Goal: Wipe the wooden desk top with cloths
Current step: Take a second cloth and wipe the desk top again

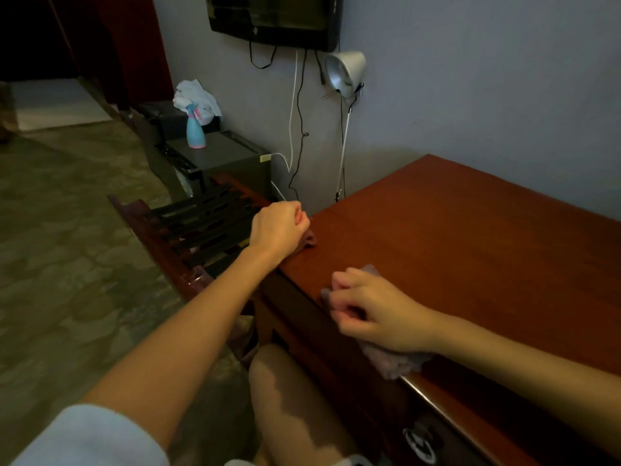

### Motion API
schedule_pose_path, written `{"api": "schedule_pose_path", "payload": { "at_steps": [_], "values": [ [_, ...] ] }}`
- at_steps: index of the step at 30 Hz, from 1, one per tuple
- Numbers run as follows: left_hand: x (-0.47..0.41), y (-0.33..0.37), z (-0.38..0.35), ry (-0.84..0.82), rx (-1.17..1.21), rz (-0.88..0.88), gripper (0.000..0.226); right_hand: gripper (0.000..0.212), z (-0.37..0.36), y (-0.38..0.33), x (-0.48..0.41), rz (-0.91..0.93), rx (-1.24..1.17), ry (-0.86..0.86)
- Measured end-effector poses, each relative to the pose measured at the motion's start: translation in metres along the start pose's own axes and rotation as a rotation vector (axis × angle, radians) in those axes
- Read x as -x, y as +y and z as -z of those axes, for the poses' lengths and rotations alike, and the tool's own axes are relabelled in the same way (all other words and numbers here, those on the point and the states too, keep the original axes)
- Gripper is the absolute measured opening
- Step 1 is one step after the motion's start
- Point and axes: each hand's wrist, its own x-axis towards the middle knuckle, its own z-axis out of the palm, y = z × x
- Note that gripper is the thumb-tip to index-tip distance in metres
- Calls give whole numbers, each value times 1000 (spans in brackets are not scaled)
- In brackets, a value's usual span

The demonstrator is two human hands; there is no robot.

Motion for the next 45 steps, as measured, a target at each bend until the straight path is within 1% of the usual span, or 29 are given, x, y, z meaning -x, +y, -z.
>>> {"api": "schedule_pose_path", "payload": {
  "at_steps": [2,5,8,11,14,16,18,20,22,23,25,27,29,31,33,34,36,39,41,43,45],
  "values": [
    [-1,3,4,-60,-73,-44,30,21,10,25,6,-73,41,12],
    [-4,7,9,-183,-187,-136,26,31,18,63,-9,-271,98,72],
    [-3,9,14,-253,-215,-162,28,32,10,75,-39,-332,189,107],
    [1,5,17,-262,-183,-150,21,31,-2,53,-59,-278,215,105],
    [3,3,16,-238,-158,-131,19,27,-10,12,-56,-119,173,92],
    [5,6,13,-201,-182,-111,18,25,-15,-14,-44,-23,122,60],
    [8,13,11,-114,-244,-91,18,27,-15,-29,-26,69,110,27],
    [11,24,7,22,-275,-91,18,28,-10,-30,-3,90,29,12],
    [14,38,1,98,-236,-138,17,28,-1,-19,17,37,-65,40],
    [16,45,-4,88,-196,-174,17,26,4,-11,26,-2,-66,56],
    [19,60,-15,11,-108,-233,16,19,15,16,37,-119,-1,73],
    [22,68,-24,-56,-59,-249,17,24,26,53,38,-285,69,113],
    [24,69,-28,-60,-30,-232,17,35,35,87,27,-461,140,193],
    [25,68,-28,-54,1,-219,17,32,37,109,8,-612,210,219],
    [27,66,-26,-49,30,-216,18,29,32,111,-13,-649,260,238],
    [27,66,-25,-48,42,-213,18,29,30,103,-20,-642,260,239],
    [28,66,-23,-51,52,-204,16,28,21,77,-23,-558,221,224],
    [27,64,-24,-56,65,-193,15,23,4,27,1,-341,172,196],
    [28,64,-25,-44,58,-204,17,22,2,2,28,-226,102,147],
    [28,65,-27,-22,41,-216,18,24,8,-2,52,-182,46,119],
    [28,65,-30,-12,32,-219,17,24,18,13,65,-220,39,129]
  ]
}}
